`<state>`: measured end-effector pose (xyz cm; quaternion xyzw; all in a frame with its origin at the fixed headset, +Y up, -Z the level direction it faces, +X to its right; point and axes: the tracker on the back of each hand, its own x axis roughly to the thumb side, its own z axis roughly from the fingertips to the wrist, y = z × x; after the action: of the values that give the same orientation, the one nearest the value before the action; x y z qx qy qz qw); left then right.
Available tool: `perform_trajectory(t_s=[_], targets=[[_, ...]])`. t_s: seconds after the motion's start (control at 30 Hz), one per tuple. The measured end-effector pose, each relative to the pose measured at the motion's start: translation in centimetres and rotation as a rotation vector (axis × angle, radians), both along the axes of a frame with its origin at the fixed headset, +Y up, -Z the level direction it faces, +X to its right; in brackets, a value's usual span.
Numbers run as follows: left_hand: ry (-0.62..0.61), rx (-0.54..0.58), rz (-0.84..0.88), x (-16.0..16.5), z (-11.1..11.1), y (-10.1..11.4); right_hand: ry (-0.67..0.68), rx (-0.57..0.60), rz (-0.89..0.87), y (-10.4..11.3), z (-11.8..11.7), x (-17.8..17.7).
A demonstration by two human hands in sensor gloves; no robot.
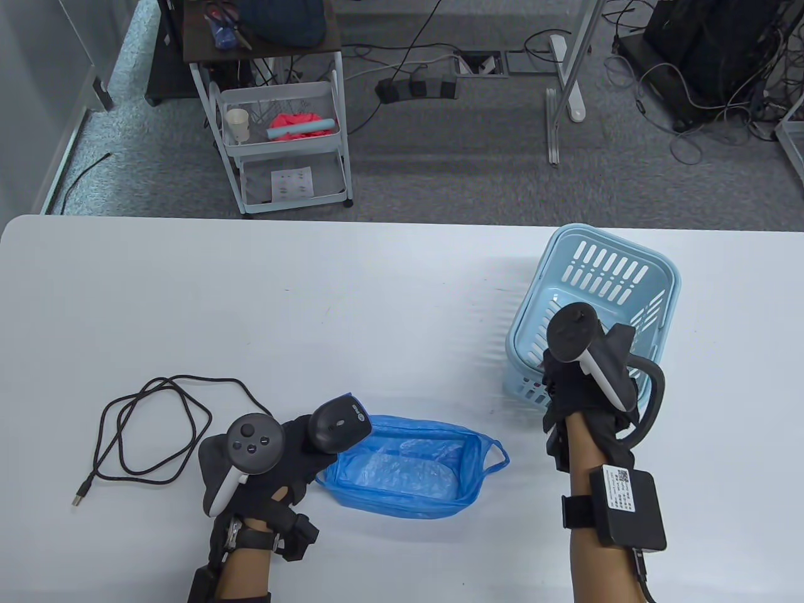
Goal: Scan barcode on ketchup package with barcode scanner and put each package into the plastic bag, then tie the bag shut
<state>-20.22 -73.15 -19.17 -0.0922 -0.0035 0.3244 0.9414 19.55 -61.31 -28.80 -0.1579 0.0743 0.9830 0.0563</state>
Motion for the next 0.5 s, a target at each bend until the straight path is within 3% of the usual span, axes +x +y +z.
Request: perform_trajectory(t_s=[0.17,0.5], targets=[[0.005,-0.004,-0.009,0.0,0.0,0.0,-0.028,-0.093,0.094,-0.9,-1.6,-0.6],[0.012,0.005,-0.007,-0.2,0.0,0.1,-0.030,-0.099,0.213,-1.6,-2.4,-1.4]])
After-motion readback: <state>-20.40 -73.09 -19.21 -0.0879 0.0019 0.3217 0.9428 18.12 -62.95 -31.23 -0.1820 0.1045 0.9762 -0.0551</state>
